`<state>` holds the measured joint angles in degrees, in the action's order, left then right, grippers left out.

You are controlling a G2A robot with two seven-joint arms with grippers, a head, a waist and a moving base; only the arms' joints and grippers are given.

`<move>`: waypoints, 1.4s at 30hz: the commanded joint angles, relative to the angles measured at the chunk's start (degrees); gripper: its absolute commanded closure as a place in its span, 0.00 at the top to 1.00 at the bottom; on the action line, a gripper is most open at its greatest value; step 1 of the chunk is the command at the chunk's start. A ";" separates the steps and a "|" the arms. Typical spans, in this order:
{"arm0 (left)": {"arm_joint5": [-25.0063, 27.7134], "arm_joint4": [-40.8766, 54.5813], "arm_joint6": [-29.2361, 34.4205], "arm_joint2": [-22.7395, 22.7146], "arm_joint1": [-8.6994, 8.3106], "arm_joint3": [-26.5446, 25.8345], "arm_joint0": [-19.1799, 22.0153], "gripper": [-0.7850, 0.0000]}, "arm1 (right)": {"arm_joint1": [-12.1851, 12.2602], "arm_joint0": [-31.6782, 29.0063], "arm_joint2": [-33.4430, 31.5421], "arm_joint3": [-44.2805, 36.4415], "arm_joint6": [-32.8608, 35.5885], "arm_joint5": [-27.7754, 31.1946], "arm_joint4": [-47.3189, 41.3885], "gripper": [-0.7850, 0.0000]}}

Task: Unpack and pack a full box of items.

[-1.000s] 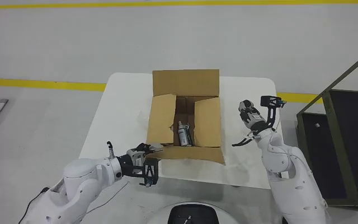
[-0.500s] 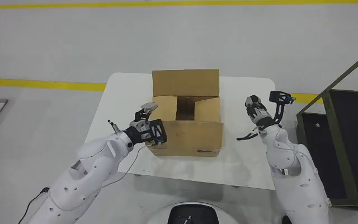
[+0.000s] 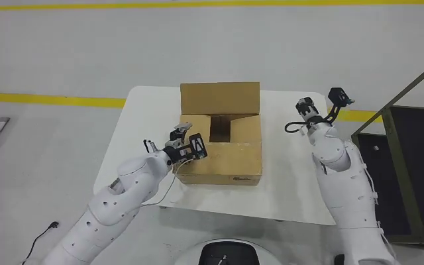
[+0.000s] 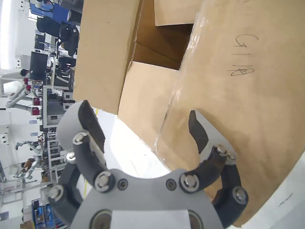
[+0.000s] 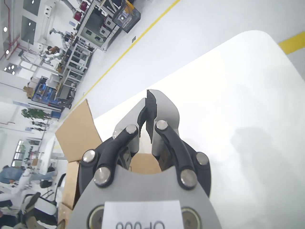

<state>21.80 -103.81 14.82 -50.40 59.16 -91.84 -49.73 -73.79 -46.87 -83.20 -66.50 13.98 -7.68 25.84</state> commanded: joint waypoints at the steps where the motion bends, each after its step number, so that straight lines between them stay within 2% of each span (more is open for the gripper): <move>1: -0.25 -0.07 0.11 -0.16 0.19 0.10 0.10 1.00 | -0.52 4.37 0.74 6.32 1.28 0.99 -4.24 0.00; 7: -0.32 -0.30 0.08 -1.28 0.49 0.44 -0.08 1.00 | -2.14 14.76 4.70 22.03 6.57 5.89 -9.86 0.00; 10: -0.06 -0.34 0.01 -1.65 0.67 0.44 -0.12 1.00 | -2.73 18.28 7.34 27.63 8.44 9.13 -8.10 0.00; 21: 0.60 -0.74 -0.39 -2.55 1.44 0.84 0.44 1.00 | -2.72 18.06 7.25 27.62 8.27 9.11 -8.23 0.00; 26: 0.89 -1.35 -0.94 -2.65 1.71 1.31 0.03 1.00 | -2.83 17.32 4.50 27.92 10.88 7.65 -16.61 0.00; 32: 0.85 -1.06 -0.94 -2.29 2.33 1.35 0.13 1.00 | -4.05 20.18 4.32 32.99 15.35 6.52 -25.34 0.00; 34: 0.97 -1.16 -1.03 -2.27 2.49 1.47 0.17 1.00 | -4.49 21.48 5.66 34.97 16.24 7.12 -24.79 0.00; 42: 1.79 -1.64 -1.14 -3.02 2.85 1.75 -0.01 1.00 | -6.34 25.47 6.63 41.20 22.53 11.19 -32.17 0.00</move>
<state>23.56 -105.37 13.69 -53.32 61.97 -90.07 -49.67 -80.01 -21.68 -76.37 -25.82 35.82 2.82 -5.12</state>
